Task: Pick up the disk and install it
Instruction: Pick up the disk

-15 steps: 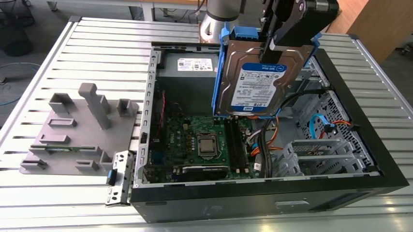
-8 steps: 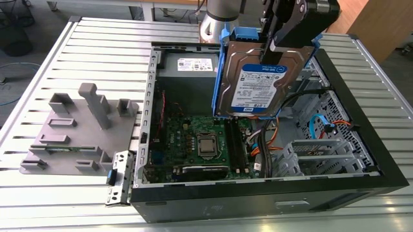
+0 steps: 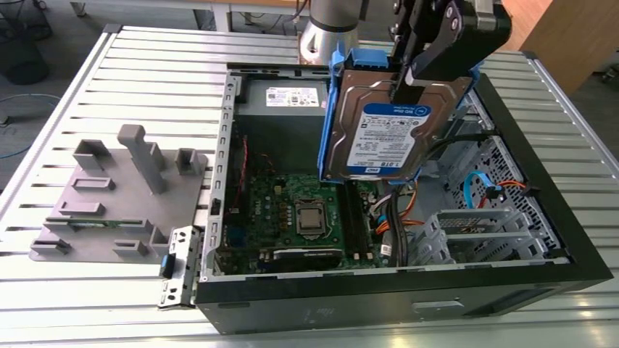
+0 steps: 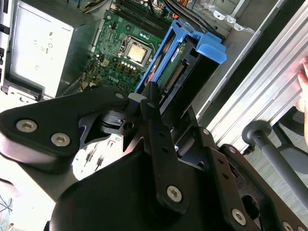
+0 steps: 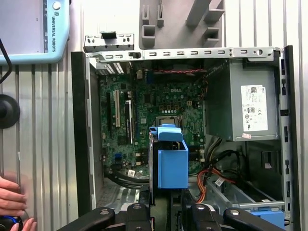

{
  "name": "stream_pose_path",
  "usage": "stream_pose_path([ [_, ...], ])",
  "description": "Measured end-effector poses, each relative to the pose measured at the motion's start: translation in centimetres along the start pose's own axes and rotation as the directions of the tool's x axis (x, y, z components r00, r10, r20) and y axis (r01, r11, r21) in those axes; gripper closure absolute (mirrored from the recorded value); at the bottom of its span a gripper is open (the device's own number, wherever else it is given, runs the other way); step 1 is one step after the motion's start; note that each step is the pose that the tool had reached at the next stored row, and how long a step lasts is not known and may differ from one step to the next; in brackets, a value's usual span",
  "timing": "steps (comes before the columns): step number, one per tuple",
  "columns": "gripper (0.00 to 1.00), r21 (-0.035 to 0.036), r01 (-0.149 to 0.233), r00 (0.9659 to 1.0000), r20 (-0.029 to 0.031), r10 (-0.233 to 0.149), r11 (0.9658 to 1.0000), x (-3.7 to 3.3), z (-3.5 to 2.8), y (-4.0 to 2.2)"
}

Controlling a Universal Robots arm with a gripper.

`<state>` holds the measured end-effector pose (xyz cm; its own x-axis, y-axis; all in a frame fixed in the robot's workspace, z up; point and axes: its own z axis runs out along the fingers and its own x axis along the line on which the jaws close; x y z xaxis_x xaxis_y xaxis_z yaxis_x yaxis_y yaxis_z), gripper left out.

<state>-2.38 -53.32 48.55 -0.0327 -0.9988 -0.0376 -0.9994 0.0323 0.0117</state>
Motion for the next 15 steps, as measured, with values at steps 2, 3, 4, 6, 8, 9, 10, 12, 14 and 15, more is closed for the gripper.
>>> stream_pose_path([
  [2,0.65,-0.0002,0.004,1.0,-0.0001,-0.004,1.0,0.1,0.2,-0.11],
  [3,0.65,-0.0003,0.005,1.0,-0.0003,-0.005,1.0,0.15,0.24,-0.16],
  [4,0.65,-0.0003,0.006,1.0,-0.0003,-0.006,1.0,0.23,0.28,-0.2],
  [6,0.65,-0.0003,0.006,1.0,-0.0002,-0.006,1.0,0.43,0.37,-0.3],
  [8,0.65,-0.0003,0.007,1.0,-0.0001,-0.007,1.0,0.7,0.45,-0.39],
  [9,0.65,-0.0003,0.007,1.0,-0.0001,-0.007,1.0,0.85,0.49,-0.44],
  [10,0.65,-0.0002,0.007,1.0,0.0,-0.007,1.0,1.01,0.53,-0.48],
  [12,0.65,-0.0003,0.007,1.0,-0.0001,-0.007,1.0,1.35,0.58,-0.56],
  [14,0.65,-0.0003,0.006,1.0,-0.0002,-0.006,1.0,1.61,0.62,-0.6],
  [15,0.65,-0.0003,0.006,1.0,-0.0001,-0.006,1.0,1.67,0.63,-0.61],
])
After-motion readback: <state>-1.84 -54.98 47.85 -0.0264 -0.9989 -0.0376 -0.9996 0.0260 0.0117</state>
